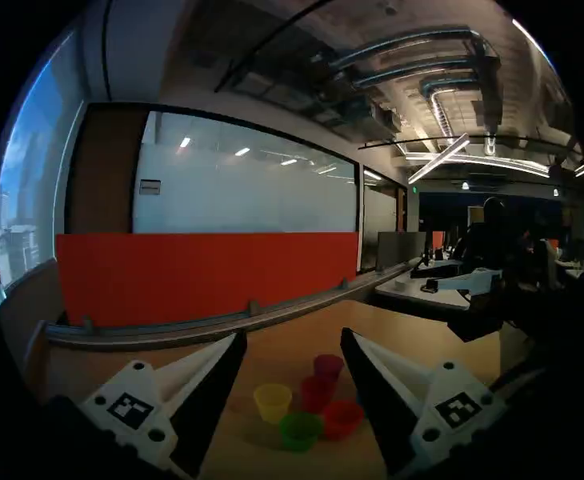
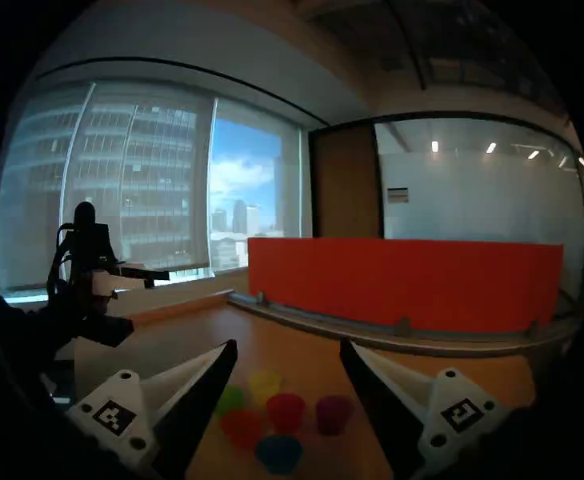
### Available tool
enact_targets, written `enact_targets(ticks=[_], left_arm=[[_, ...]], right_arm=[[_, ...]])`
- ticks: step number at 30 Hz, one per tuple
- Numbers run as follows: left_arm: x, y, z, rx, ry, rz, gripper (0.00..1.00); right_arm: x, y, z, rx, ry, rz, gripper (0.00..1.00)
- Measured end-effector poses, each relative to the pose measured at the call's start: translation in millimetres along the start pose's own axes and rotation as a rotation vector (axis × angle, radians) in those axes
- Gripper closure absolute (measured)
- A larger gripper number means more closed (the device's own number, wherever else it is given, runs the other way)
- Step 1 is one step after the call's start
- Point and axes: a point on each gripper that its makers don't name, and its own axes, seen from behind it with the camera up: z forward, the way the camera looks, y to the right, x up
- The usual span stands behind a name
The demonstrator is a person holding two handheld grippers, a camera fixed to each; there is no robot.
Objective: Pour water
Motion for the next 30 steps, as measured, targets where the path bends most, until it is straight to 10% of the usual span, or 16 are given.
enact_targets(ticks=[30], left_arm=[[-113.5, 4.3, 27.0, -0.074, -0.296, 0.088, 0.14]], right_arm=[[-86.1, -13.1, 5.7, 0.098, -0.231, -0.067, 0.00]])
